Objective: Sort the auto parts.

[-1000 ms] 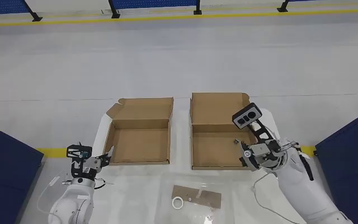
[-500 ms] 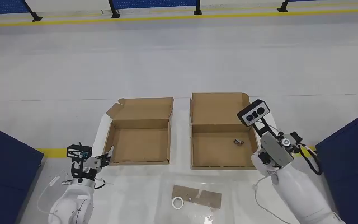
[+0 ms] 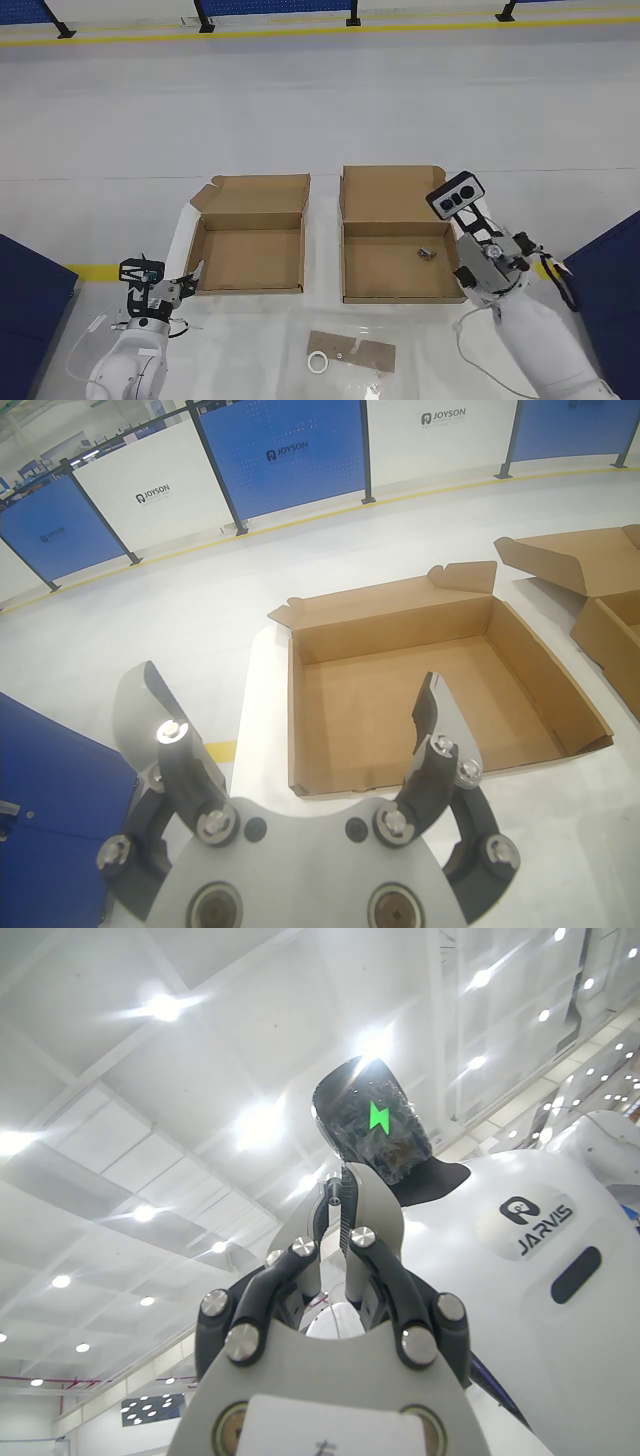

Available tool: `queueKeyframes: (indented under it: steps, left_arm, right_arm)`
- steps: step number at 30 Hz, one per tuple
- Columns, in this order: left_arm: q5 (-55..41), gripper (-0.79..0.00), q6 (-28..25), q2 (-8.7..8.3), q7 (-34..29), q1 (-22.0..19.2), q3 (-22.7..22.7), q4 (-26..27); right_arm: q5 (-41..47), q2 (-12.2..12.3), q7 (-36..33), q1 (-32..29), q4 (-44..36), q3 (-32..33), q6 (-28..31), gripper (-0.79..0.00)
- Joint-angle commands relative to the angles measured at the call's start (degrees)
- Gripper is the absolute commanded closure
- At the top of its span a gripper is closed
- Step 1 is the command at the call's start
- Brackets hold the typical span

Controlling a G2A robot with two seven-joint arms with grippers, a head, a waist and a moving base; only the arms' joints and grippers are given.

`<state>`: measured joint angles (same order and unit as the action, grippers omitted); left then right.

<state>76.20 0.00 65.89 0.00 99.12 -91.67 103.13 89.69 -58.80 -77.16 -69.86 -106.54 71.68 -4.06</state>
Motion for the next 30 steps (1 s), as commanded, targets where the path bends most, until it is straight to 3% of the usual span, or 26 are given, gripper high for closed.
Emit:
queueKeyframes:
  steps: [1, 30]
  left_arm:
    - [0.0, -0.785, 0.0, 0.0, 0.0, 0.0, 0.0, 0.0]
    - [0.0, -0.785, 0.0, 0.0, 0.0, 0.0, 0.0, 0.0]
  right_arm:
    - [-3.0, 0.01, 0.14, 0.12, 0.03, 0.43, -0.09, 0.0]
    - [1.46, -1.85, -1.25, -0.67, -1.32, 2.33, -1.56, 0.0]
